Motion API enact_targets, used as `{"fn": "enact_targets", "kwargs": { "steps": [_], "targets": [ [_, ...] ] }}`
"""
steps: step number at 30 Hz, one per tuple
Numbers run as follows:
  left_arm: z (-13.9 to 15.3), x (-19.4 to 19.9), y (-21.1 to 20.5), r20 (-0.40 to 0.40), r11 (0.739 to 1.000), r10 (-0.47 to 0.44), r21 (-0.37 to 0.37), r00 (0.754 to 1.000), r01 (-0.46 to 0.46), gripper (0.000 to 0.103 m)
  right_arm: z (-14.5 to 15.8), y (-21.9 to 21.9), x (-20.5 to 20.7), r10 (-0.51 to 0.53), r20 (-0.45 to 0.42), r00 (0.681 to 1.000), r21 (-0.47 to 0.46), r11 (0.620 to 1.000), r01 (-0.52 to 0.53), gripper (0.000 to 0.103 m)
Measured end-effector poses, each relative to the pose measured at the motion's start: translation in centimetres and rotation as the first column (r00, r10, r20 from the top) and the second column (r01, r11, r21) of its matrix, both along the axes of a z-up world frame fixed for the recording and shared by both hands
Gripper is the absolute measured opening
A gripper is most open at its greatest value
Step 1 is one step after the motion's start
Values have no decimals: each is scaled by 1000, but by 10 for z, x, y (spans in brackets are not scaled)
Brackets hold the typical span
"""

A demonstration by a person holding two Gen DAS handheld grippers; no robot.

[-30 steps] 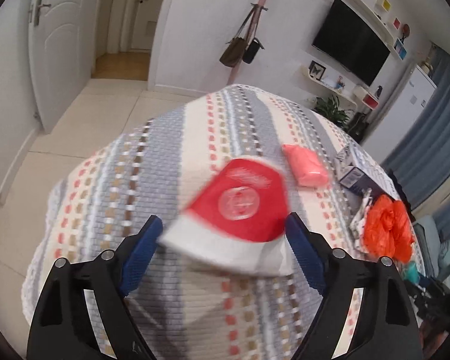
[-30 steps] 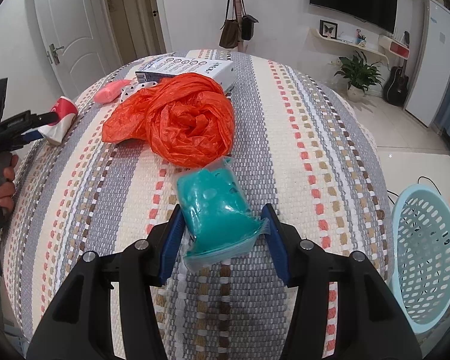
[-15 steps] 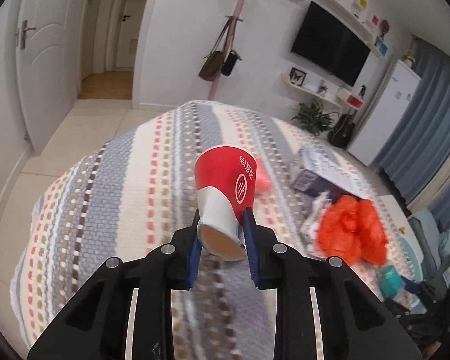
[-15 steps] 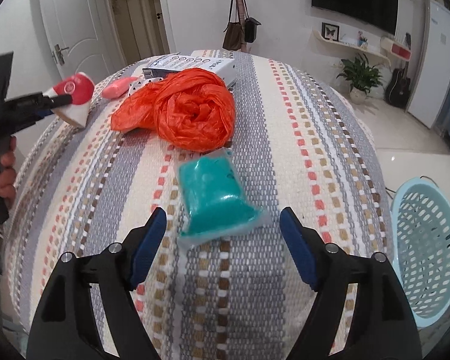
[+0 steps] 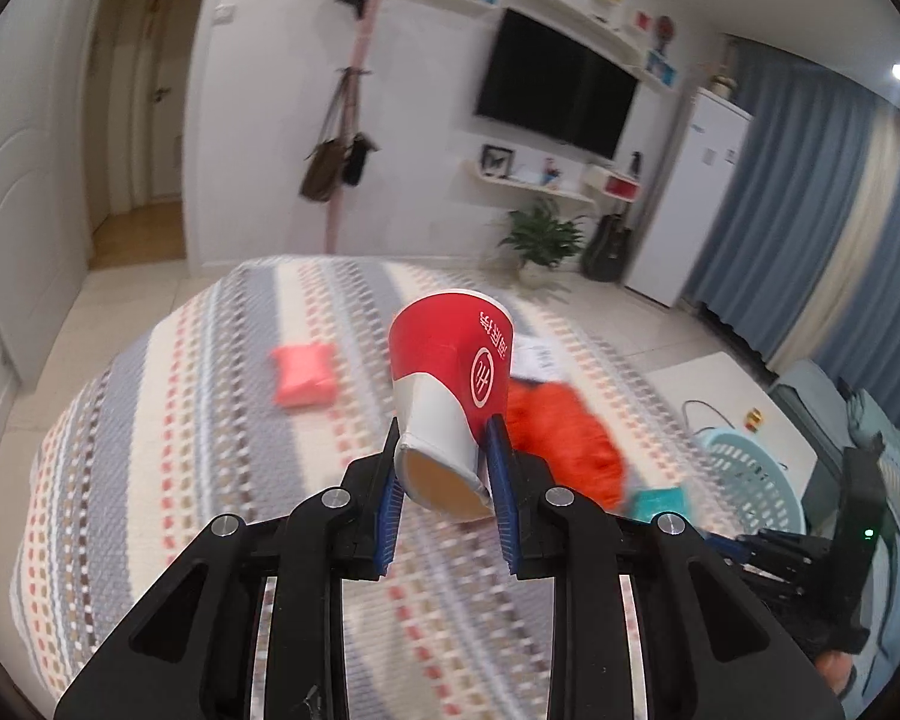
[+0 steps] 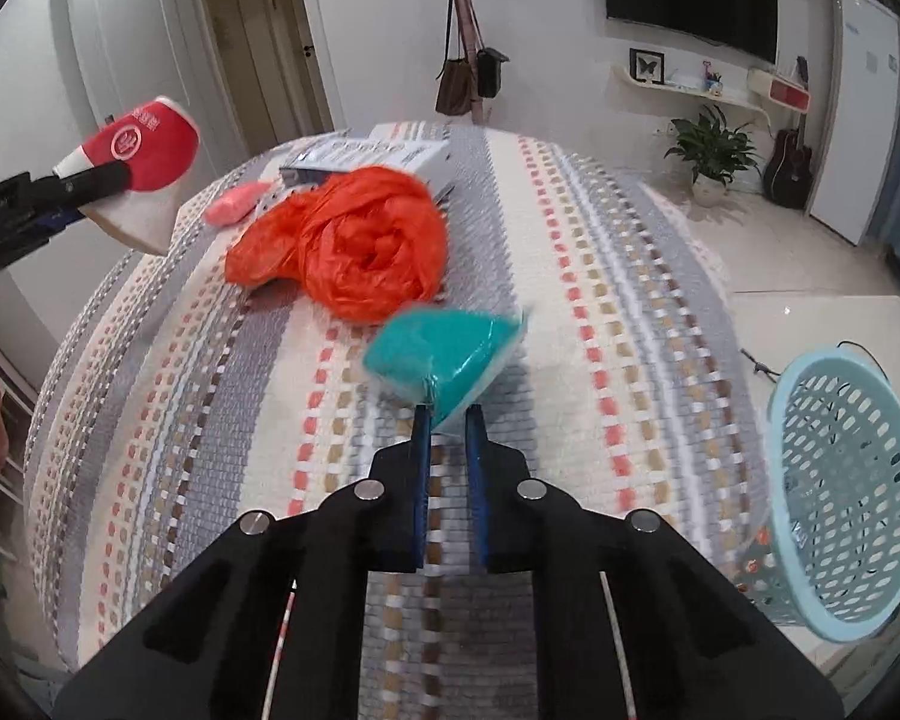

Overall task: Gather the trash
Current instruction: 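Carry cup and teal packet over the blue basket and open both tools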

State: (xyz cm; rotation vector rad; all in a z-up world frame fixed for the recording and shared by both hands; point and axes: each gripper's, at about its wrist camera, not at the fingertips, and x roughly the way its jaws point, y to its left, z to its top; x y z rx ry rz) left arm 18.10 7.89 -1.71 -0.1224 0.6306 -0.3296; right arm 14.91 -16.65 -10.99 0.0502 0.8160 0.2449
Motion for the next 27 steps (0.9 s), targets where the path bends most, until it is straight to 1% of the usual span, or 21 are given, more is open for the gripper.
{"fn": "enact_targets", "kwargs": {
  "steps": [4, 6, 7, 8, 9, 10, 12, 17, 19, 21, 22, 23, 24, 25, 27],
  "targets": [
    [7, -4, -22, 27, 999, -47, 6, 999, 46, 25, -2, -8, -2, 20, -21, 1000, -23, 1000, -20, 10],
    [6, -6, -30, 27, 998, -60, 9, 998, 60, 25, -3, -12, -3, 12, -18, 1000, -29, 999, -12, 14],
    [4, -6, -30, 24, 998, -64, 8, 998, 64, 25, -4, -14, -4, 7, -18, 1000, -35, 999, -7, 25],
    [2, -6, -32, 21, 998, -69, 8, 997, 69, 25, -4, -15, -3, 4, -19, 1000, -38, 999, -5, 47],
    [1, -4, -32, 19, 997, -73, 9, 997, 73, 25, -4, -16, -2, 5, -21, 1000, -42, 999, -6, 59],
    [0, -5, -33, 17, 997, -74, 15, 997, 74, 25, -4, -16, 0, 8, -12, 1000, -56, 998, -8, 67],
    [-1, -4, -31, 18, 997, -71, 22, 997, 70, 25, -2, -14, 4, 19, 14, 1000, -91, 996, -17, 67],
    [4, -10, -23, 33, 998, -50, 30, 998, 49, 25, -10, -5, 33, 97, -24, 995, -157, 983, -100, 67],
    [7, -9, -19, 35, 999, -41, 33, 999, 39, 25, -10, 0, 41, 122, -25, 992, -158, 980, -125, 67],
    [8, -8, -16, 34, 999, -33, 37, 999, 31, 25, -9, 4, 45, 142, -34, 989, -134, 980, -145, 66],
    [8, -7, -17, 31, 999, -32, 37, 999, 31, 25, -9, 6, 47, 144, -38, 989, -134, 980, -147, 58],
    [9, -6, -18, 29, 999, -33, 38, 999, 32, 25, -9, 8, 46, 144, -38, 989, -143, 979, -148, 45],
    [8, -5, -19, 27, 999, -37, 39, 999, 36, 25, -8, 9, 45, 144, -35, 989, -146, 978, -148, 42],
    [8, -4, -23, 26, 998, -44, 43, 999, 42, 25, -6, 8, 42, 142, -32, 989, -131, 981, -145, 40],
    [9, -3, -34, 26, 997, -65, 50, 998, 64, 25, 0, 1, 36, 118, -12, 993, -105, 987, -118, 39]
  ]
}}
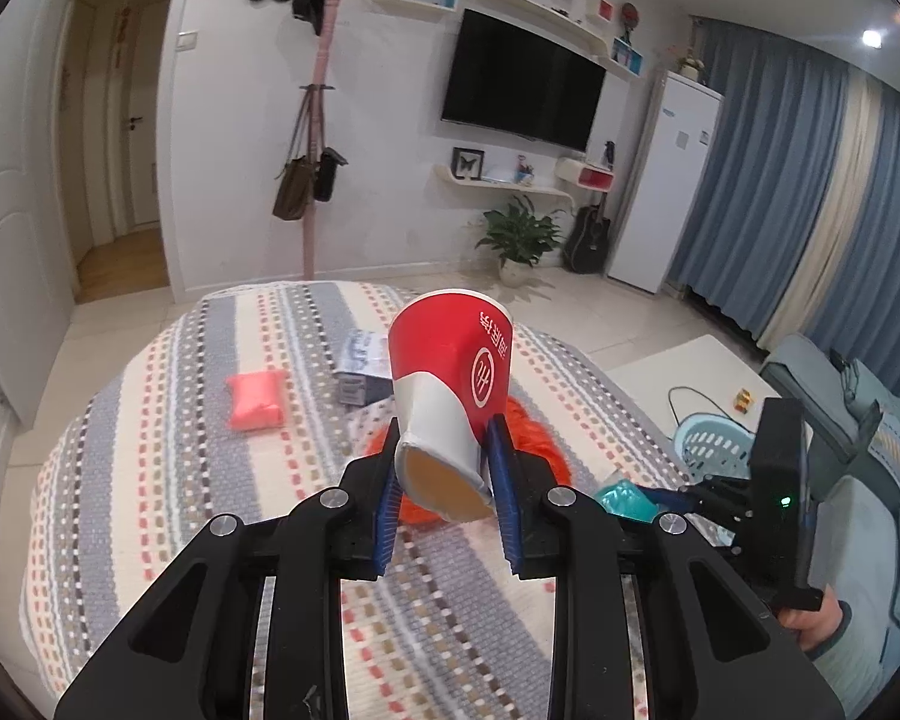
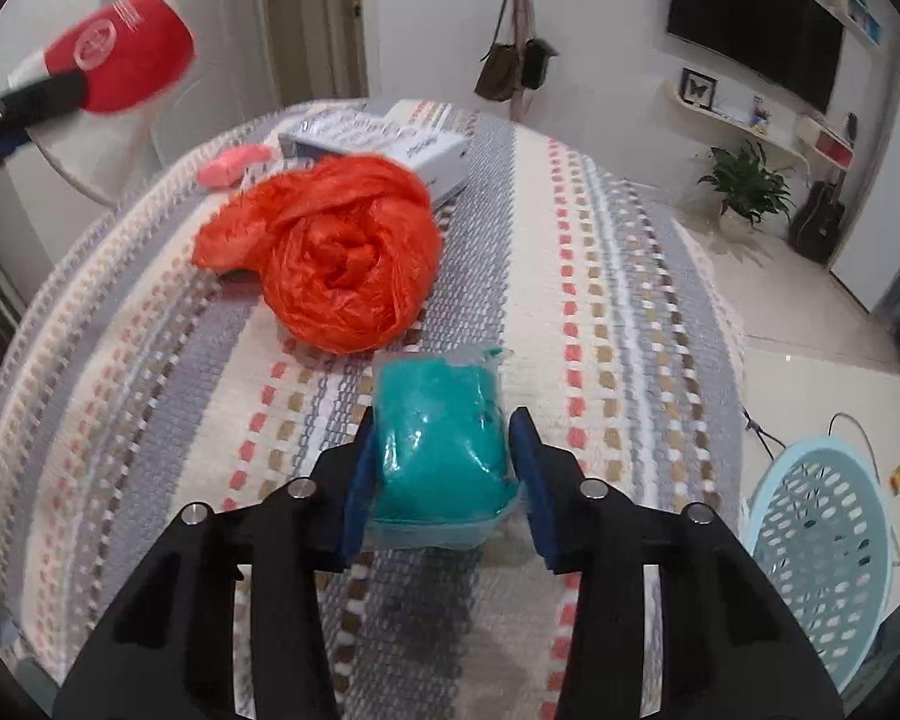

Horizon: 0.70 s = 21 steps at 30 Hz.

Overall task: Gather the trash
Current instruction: 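Carry cup and teal packet over the blue basket and open both tools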

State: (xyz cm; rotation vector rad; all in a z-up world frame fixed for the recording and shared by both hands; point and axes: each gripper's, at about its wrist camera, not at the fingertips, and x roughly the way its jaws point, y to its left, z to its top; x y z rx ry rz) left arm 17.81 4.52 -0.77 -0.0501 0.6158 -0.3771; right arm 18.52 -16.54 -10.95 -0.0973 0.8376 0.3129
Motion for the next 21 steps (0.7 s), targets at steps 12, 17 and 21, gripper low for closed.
{"fn": "enact_targets", "kwargs": {
  "steps": [12, 17, 21],
  "targets": [
    [18, 14, -115, 49, 976, -213, -39, 976, 215, 25, 51, -122, -39, -336, 134, 932, 46, 942, 333, 38],
    [7, 21, -185, 19, 937, -338, -83, 941, 338, 25, 34, -176, -54, -500, 89, 861, 33, 866, 499, 38],
    [-13, 23, -239, -29, 903, -425, -85, 905, 421, 25, 12, -219, -63, -590, 25, 807, 43, 807, 589, 38]
  ]
}}
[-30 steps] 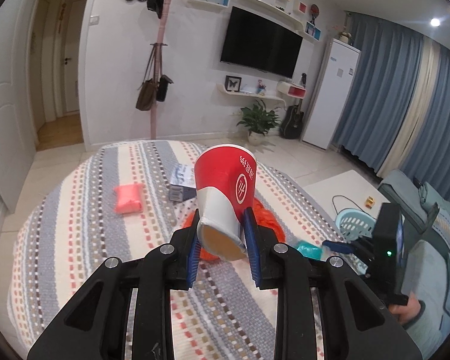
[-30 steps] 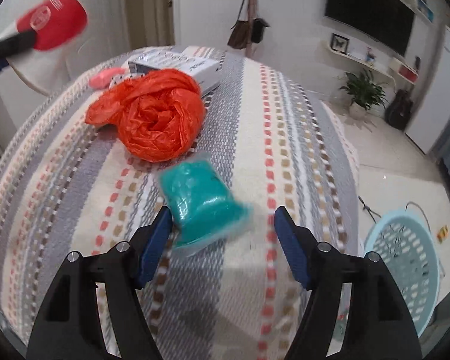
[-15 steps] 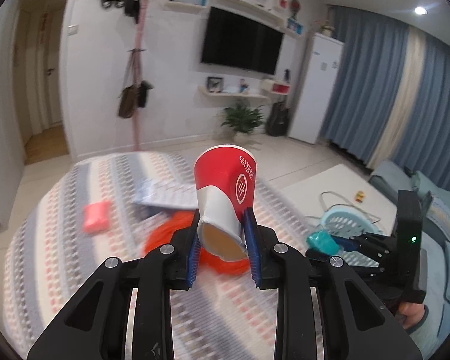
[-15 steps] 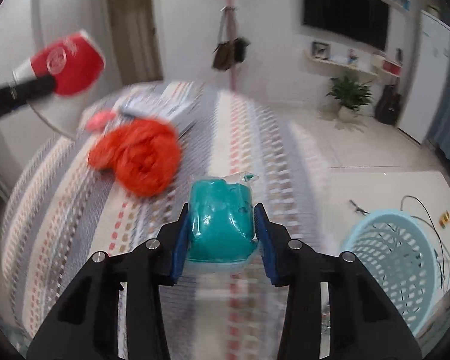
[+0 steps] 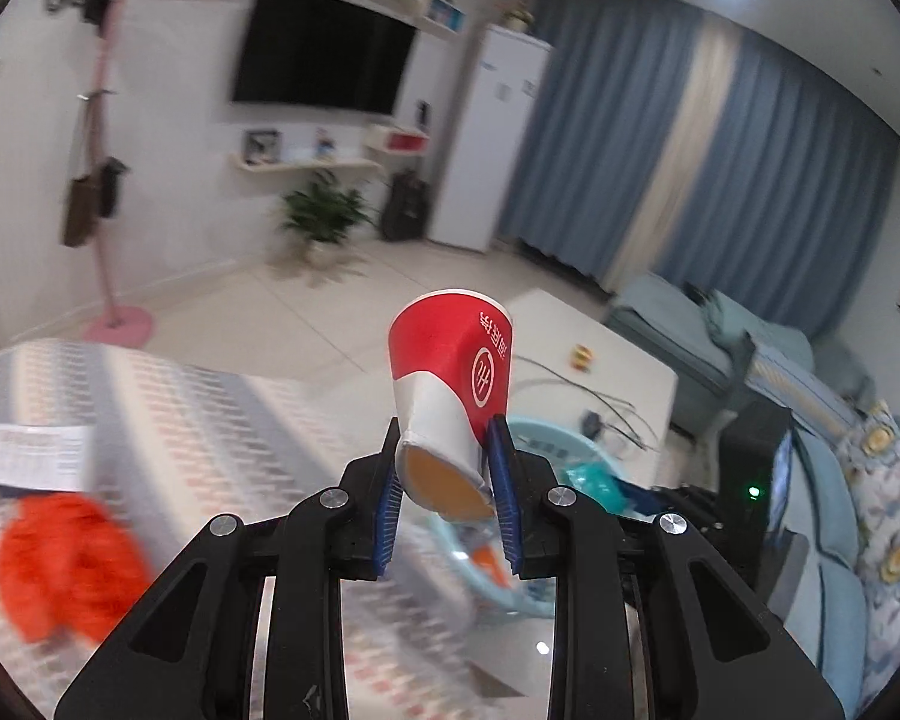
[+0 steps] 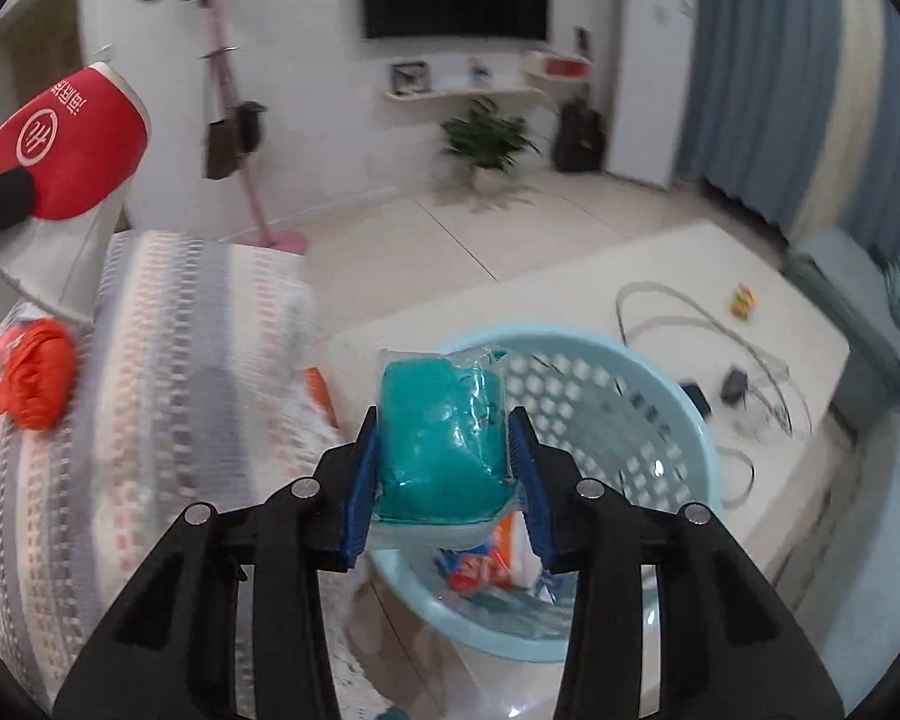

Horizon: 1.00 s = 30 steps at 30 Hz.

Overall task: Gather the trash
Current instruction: 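Carry cup and teal packet over the blue basket and open both tools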

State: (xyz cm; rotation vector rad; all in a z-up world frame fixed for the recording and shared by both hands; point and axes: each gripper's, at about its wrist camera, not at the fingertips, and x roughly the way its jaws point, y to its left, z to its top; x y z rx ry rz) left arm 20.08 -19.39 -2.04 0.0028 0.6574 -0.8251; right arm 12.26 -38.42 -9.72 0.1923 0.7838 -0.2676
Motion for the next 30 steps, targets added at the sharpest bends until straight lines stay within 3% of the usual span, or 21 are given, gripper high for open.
{"fn": "enact_targets", "kwargs": {
  "steps": [5, 14, 15, 16, 17, 22, 30],
  "targets": [
    [-36, 4, -58, -87, 997, -70, 34, 994, 74, 25, -23, -42, -9, -94, -47, 994, 67, 993, 97, 39],
    [-78, 14, -107, -190, 989, -92, 99, 977, 113, 27, -54, -79, -15, -192, -157, 969, 151, 965, 216, 41],
    [-79, 14, -110, -193, 988, -92, 102, 977, 113, 34, -54, -81, -17, -197, -155, 968, 149, 964, 221, 41],
    [-79, 13, -110, -195, 988, -92, 102, 976, 114, 47, -53, -82, -19, -203, -153, 967, 149, 963, 226, 43],
    [-79, 11, -111, -187, 989, -92, 96, 978, 112, 50, -51, -81, -20, -205, -150, 967, 155, 961, 228, 44],
    [-72, 2, -104, -154, 988, -97, 103, 983, 113, 51, -44, -87, -30, -228, -115, 967, 202, 948, 247, 58],
    [-61, -12, -77, -133, 994, -71, 75, 989, 82, 54, -29, -78, -35, -212, -71, 975, 226, 948, 223, 58]
  ]
}}
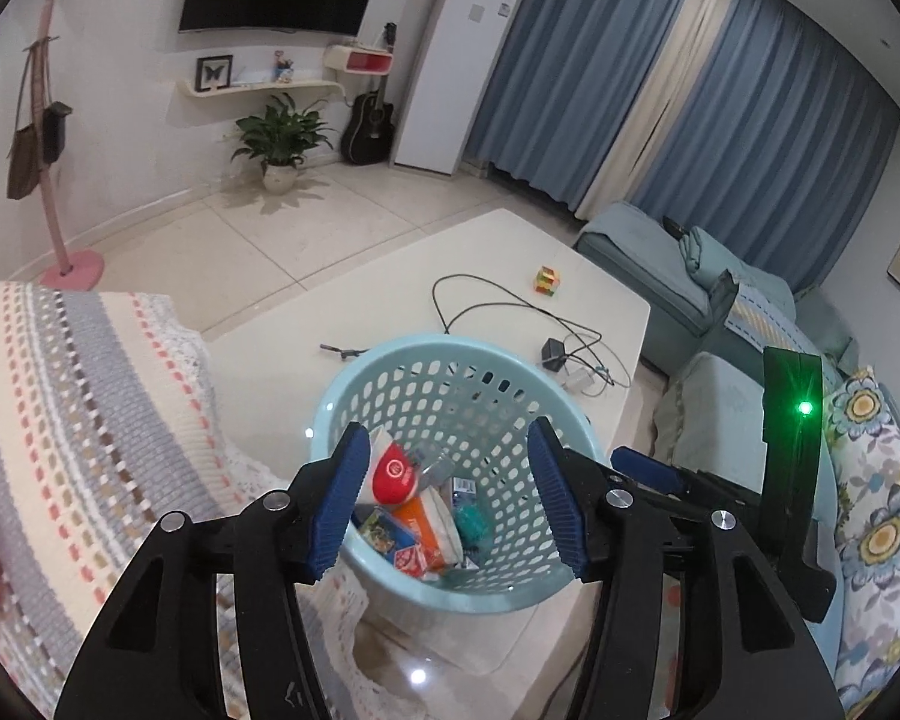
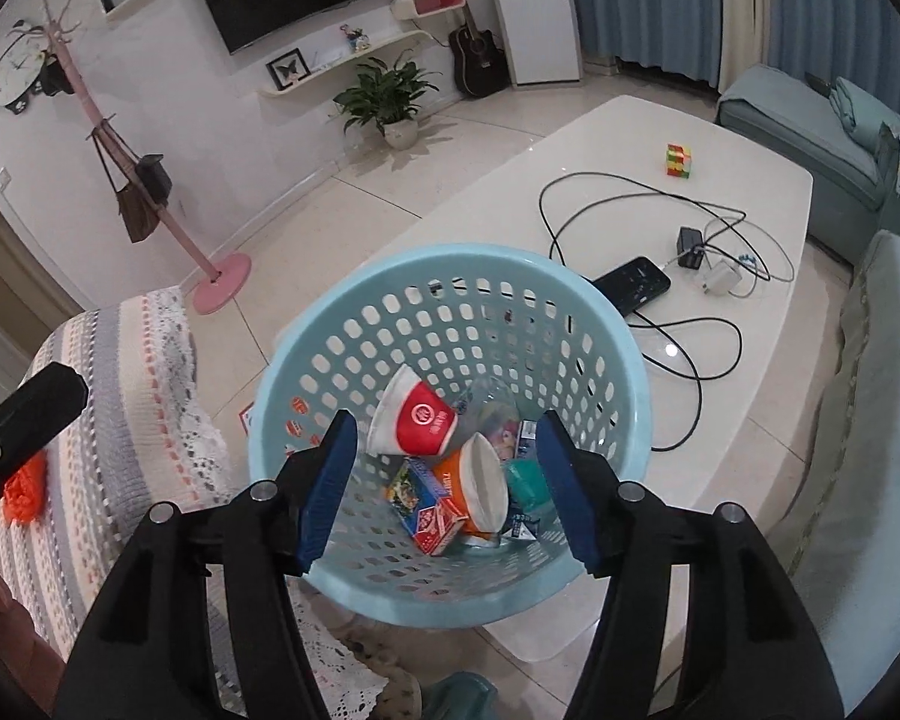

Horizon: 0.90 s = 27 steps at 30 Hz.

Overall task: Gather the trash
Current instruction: 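Carry cup and teal packet over the blue basket and open both tools, then move both open tools back to the table toward the orange bag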

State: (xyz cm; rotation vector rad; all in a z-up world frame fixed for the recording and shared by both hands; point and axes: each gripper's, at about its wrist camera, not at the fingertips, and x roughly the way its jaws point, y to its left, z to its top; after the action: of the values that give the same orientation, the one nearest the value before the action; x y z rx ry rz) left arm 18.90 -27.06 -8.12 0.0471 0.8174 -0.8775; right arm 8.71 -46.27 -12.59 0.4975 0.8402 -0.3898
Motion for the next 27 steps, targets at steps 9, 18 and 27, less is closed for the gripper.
{"fn": "enact_targets", "kwargs": {
  "steps": [9, 18, 27],
  "targets": [
    [23, -20, 57, 42, 996, 59, -70, 997, -56, 53, 27, 44, 3, 101, 66, 993, -55, 994, -98, 68],
    [40, -26, 139, 63, 971, 214, -118, 975, -206, 53, 55, 124, 22, 264, 121, 957, -121, 961, -250, 80],
    [57, -30, 237, 113, 902, 421, -154, 900, -402, 74, 77, 215, 55, 452, 145, 880, -181, 887, -426, 85]
  ]
}}
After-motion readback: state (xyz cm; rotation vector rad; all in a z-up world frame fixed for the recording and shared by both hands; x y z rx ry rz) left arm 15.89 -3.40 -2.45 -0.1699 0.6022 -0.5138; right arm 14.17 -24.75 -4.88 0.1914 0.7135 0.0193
